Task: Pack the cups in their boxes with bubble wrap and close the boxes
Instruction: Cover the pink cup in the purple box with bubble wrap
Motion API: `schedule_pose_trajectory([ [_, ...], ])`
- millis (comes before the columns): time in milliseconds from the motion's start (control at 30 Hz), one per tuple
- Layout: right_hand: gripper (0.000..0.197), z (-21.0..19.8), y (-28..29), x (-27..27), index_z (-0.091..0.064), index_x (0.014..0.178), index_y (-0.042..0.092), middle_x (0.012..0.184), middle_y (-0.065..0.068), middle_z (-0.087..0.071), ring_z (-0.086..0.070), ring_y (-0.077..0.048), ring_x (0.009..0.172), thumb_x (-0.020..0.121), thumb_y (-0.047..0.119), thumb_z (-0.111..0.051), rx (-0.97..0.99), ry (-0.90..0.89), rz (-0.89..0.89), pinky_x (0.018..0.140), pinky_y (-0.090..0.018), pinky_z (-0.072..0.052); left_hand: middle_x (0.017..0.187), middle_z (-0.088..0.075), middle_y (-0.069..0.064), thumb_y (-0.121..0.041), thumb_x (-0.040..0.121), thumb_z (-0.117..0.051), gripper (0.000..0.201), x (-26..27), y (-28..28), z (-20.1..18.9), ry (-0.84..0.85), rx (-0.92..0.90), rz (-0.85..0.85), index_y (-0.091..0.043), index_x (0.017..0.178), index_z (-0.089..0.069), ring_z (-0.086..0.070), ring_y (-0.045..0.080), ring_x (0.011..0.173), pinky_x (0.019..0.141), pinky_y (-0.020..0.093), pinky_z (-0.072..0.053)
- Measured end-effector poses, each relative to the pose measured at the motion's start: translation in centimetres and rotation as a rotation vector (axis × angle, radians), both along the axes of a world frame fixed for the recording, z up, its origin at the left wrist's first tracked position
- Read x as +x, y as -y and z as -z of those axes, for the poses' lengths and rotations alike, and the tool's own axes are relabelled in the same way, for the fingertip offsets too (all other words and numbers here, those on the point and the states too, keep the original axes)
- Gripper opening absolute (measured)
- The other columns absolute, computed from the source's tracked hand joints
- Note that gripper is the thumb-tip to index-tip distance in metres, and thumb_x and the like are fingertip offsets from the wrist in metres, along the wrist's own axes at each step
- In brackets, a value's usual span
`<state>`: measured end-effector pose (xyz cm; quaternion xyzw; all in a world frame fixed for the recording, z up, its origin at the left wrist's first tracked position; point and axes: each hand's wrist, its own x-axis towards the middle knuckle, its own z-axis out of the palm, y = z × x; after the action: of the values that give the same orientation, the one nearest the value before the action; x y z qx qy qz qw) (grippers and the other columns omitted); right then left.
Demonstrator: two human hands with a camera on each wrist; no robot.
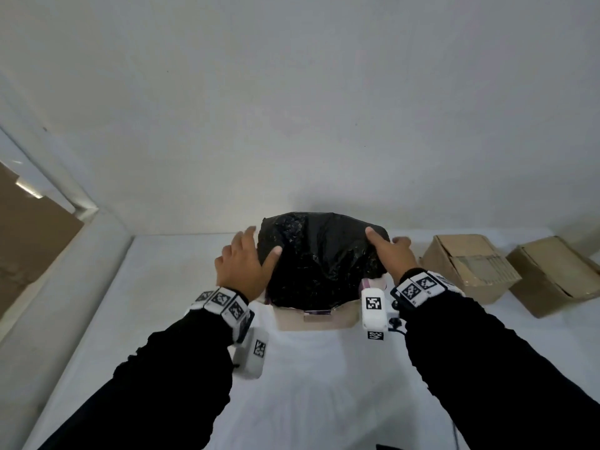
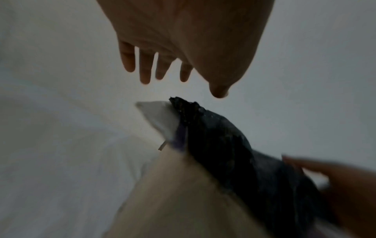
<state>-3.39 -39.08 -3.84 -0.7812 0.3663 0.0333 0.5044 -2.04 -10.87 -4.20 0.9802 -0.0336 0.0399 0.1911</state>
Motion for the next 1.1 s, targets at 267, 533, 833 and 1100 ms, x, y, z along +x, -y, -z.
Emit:
schedule_pose_trajectory([
  [267,0.047,-0.1,-3.0,0.5,-0.048,0.115,0.023,0.104,0.0,-0.058,-0.054,-0.023,0.095,0.076,-0.001,-0.059,-0.398,0.646,-0.232,0.08,-0.036,-0.047,0.13,-0.057,0.004,-0.02,0.079,-0.069,0.076,3.7,2.0,-0.2,0.071,-0.329,0.117,-0.025,0.145,-0.032,-0.051,0.026,0.119,0.101,0.047,-0.041],
  [533,0.036,-1.4,-3.8,0.1,-0.058,0.083,0.019,0.088,0.005,-0.058,-0.052,-0.02,0.084,0.061,-0.009,-0.053,-0.743,0.745,-0.823,0.079,-0.034,-0.042,0.09,-0.067,-0.003,-0.012,0.075,-0.059,0.025,3.0,2.2,0.3,0.47,-0.205,0.545,-0.021,0.093,-0.073,-0.056,0.016,0.092,0.08,0.028,-0.041],
  [833,0.017,-1.0,-4.4,0.6,-0.054,0.091,0.021,0.102,0.002,-0.052,-0.052,-0.022,0.096,0.078,0.028,-0.063,-0.682,0.253,-0.994,0.078,-0.038,-0.047,0.107,-0.054,-0.002,-0.016,0.075,-0.074,0.049,2.9,2.6,0.0,-0.016,-0.105,0.434,-0.027,0.119,-0.055,-0.058,0.019,0.082,0.079,0.039,-0.052],
  [1100,0.034,-0.7,-5.1,0.6,-0.049,0.099,0.013,0.106,-0.009,-0.043,-0.042,-0.024,0.083,0.073,-0.007,-0.043,-0.933,0.387,-0.693,0.054,-0.033,-0.036,0.13,-0.048,0.003,-0.014,0.085,-0.052,0.053,3.2,3.9,0.2,-0.074,0.248,0.499,-0.026,0.137,-0.048,-0.052,0.027,0.113,0.082,0.037,-0.048],
])
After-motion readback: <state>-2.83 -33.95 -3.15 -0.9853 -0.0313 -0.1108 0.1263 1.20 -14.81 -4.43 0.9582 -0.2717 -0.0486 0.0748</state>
